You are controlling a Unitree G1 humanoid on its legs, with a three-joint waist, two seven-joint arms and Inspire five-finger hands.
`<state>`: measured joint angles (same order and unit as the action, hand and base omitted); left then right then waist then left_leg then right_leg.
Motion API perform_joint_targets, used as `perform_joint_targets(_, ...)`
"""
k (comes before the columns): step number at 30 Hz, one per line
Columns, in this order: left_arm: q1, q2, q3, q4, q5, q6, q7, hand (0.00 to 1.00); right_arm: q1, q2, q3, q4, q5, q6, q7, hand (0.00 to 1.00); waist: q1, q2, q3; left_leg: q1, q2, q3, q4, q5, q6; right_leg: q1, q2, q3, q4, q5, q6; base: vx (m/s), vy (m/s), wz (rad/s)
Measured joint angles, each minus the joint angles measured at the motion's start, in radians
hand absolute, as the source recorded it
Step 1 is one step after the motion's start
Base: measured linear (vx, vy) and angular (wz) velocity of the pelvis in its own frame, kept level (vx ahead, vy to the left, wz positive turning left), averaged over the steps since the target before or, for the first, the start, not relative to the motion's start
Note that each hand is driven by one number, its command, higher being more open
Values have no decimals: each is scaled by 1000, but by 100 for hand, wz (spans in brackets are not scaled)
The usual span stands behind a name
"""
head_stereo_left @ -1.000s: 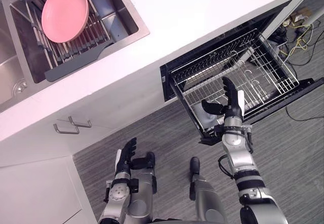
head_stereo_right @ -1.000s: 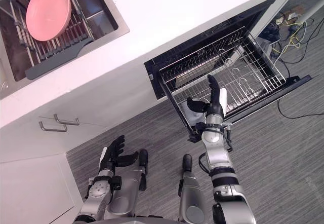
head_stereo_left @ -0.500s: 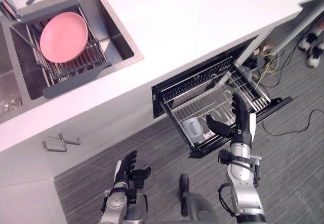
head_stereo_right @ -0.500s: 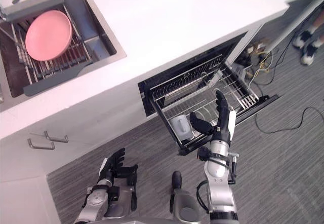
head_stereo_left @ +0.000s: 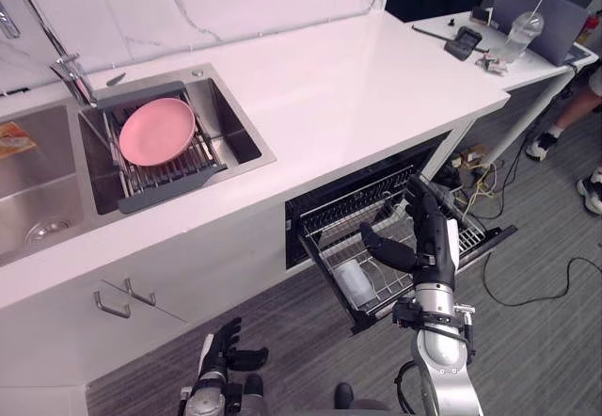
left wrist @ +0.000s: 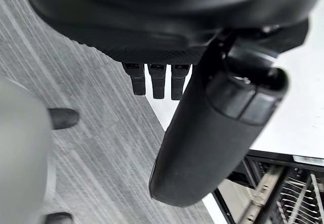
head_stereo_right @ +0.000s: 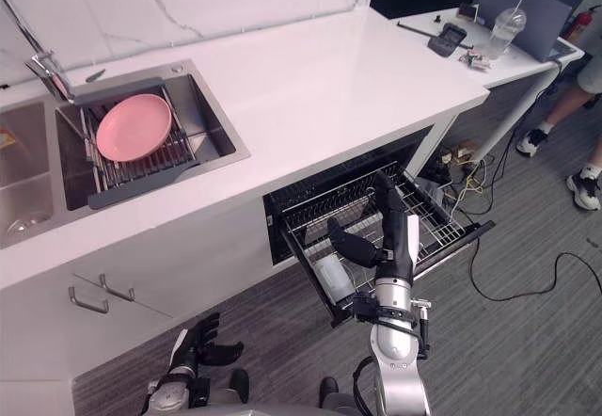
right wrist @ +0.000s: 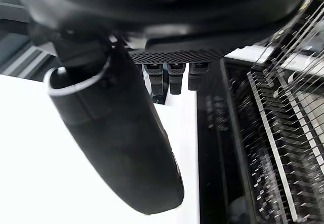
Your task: Walk over to the sink, pick up the cup, carry it to the dishwasher, place the cup inside the dishwasher, then close the dishwasher door
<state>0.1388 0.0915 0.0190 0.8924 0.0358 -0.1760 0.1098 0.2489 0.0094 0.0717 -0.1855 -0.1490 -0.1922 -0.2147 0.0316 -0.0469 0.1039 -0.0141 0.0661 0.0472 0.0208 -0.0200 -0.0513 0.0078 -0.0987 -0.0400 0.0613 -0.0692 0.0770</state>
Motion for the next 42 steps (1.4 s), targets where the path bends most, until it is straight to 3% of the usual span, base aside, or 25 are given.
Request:
perform_joint_targets(4, -3, 1, -6, 11, 4, -6, -1, 90, -5, -25, 28, -1, -4, -8, -1, 90, 1, 4, -12, -25, -8, -56, 0, 14, 0, 11, -6, -56, -8, -1, 0, -8, -16, 42)
perform_joint_targets(7, -14, 4, -27, 7, 16, -8, -1, 90, -20, -48, 24, -6, -23, -9, -27, 90, 1, 9, -9, -105, -25, -119, 34, 29, 1, 8, -23, -159, -7, -8, -1, -40, 5, 91)
perform_joint_targets(8, -17, 3, -26, 7, 15, -7, 0, 90, -39, -51, 19, -5, -41, -8, -35, 90, 1, 13, -6, -122, -16, -50, 24, 21, 32, 12, -31, -205, -7, -9, 0, -77, 30, 105)
perform_joint_targets(11, -15, 0, -28, 7, 17, -7, 4, 90, -98, -74, 0, -9, -81, -6, -69, 90, -16, 21, 1, -113, 44, 235, 12, 32, 46, 47, -70, -310, -8, -20, 18, -2, 44, 117)
perform_joint_targets(13, -12, -5, -26, 1, 13, -7, 22, 90, -128, -91, -11, -7, -94, -5, -73, 90, -4, 26, 4, -109, 39, 237, 5, 75, 44, 65, -78, -328, -4, -29, 31, 23, 89, 68)
perform_joint_targets(16, -8, -4, -29, -18, 16, -7, 32, 90, -161, -82, 0, -8, -137, -4, -74, 90, 11, 20, 6, -107, -1, 219, -4, 66, 53, 66, -114, -319, 13, -40, 35, 23, 104, 27)
perform_joint_targets(18, -8, 0, -29, -26, 17, -7, 34, 90, -166, -80, 5, -8, -164, -4, -75, 90, 10, 5, 16, -94, -36, 220, 0, 47, 57, 56, -156, -318, 81, -83, 41, 52, 141, 18)
perform_joint_targets(20, -7, 8, -34, -32, 18, -7, 34, 90, -167, -81, 4, -1, -181, 3, -76, 90, 7, -9, 26, -69, -60, 220, -1, 29, 67, 33, -200, -311, 196, -116, 22, 66, 144, 12)
perform_joint_targets(21, -6, 17, -48, -30, 20, -7, 36, 90, -167, -83, 4, 6, -199, 13, -78, 90, -2, -12, 31, -53, -63, 211, -4, 22, 73, -15, -222, -273, 329, -114, 13, 85, 154, 23)
perform_joint_targets(23, -6, 36, -69, -30, 22, -7, 35, 90, -167, -83, 2, 17, -208, 27, -80, 90, -22, -28, 39, -25, -76, 183, 1, 10, 88, -78, -236, -192, 512, -79, -49, 140, 124, 38)
perform_joint_targets(24, -6, 39, -70, -31, 24, -7, 34, 90, -166, -85, -2, 18, -209, 32, -82, 90, -31, -34, 45, -5, -72, 154, 1, 3, 94, -130, -227, -129, 628, -33, -110, 197, 31, 56)
perform_joint_targets(25, -6, 40, -73, -29, 25, -4, 34, 90, -166, -84, -3, 18, -217, 32, -83, 90, -47, -28, 51, 0, -63, 123, 5, -6, 100, -166, -181, -70, 667, -106, -70, 194, 6, 61)
perform_joint_targets(27, -7, 43, -72, -22, 25, -4, 34, 90, -166, -87, -3, 15, -232, 31, -83, 90, -55, -27, 51, 1, -51, 86, 6, -13, 97, -199, -112, -37, 643, -175, -60, 165, -30, 64)
perform_joint_targets(29, -11, 42, -73, -16, 25, -4, 33, 90, -167, -93, -3, 16, -237, 31, -82, 90, -53, -25, 53, 19, -48, 45, 5, -21, 95, -248, -31, -27, 533, -193, -57, 208, -77, 67)
perform_joint_targets(30, -10, 43, -73, -15, 25, -4, 31, 90, -167, -95, -3, 15, -237, 31, -82, 90, -51, -26, 52, 23, -52, 35, 17, -24, 80, -253, -12, -25, 459, -185, -57, 247, -123, 53)
perform_joint_targets(31, -11, 48, -73, -14, 24, -5, 25, 90, -167, -97, -2, 11, -237, 31, -81, 90, -49, -40, 44, 19, -72, 25, 51, -51, 69, -247, -8, -14, 326, -97, -61, 218, -119, 52)
perform_joint_targets(32, -25, 46, -72, 8, 27, -3, 21, 90, -169, -110, -7, 12, -237, 30, -82, 90, -54, -36, 44, 20, -73, 6, 80, -73, 60, -235, -8, -15, 322, -53, -45, 243, -114, 46)
perform_joint_targets(35, -16, 8, -73, 15, 38, -4, 18, 90, -166, -166, -15, 3, -238, 34, -80, 90, -50, 42, 29, 4, -23, -2, 114, -116, 34, -193, 40, -41, 242, -48, -61, 236, -71, 13)
perform_joint_targets(36, -14, 3, -73, 15, 39, -4, 17, 90, -163, -170, -30, 0, -238, 35, -77, 90, -51, 58, 29, 2, -6, -7, 116, -126, 24, -177, 57, -51, 218, -44, -67, 339, -135, 3)
perform_joint_targets(38, -16, 4, -73, 17, 43, -4, 12, 90, -151, -161, -71, -2, -238, 40, -77, 90, -55, 61, 32, -16, 31, -7, 194, -168, -11, -131, 90, -66, 169, -40, -74, 211, -110, 11)
perform_joint_targets(40, -26, 1, -71, 17, 43, -3, 2, 90, -133, -161, -93, -21, -238, 42, -77, 90, -57, 55, 43, -64, 57, 19, 370, -199, -43, -61, 104, -71, 116, -31, -87, 170, -56, 5)
perform_joint_targets(42, -31, 1, -68, 17, 44, -4, -2, 90, -115, -161, -85, -57, -238, 41, -78, 90, -53, 54, 51, -98, 70, 49, 505, -217, -37, -9, 104, -60, 89, -27, -93, 162, -10, -17)
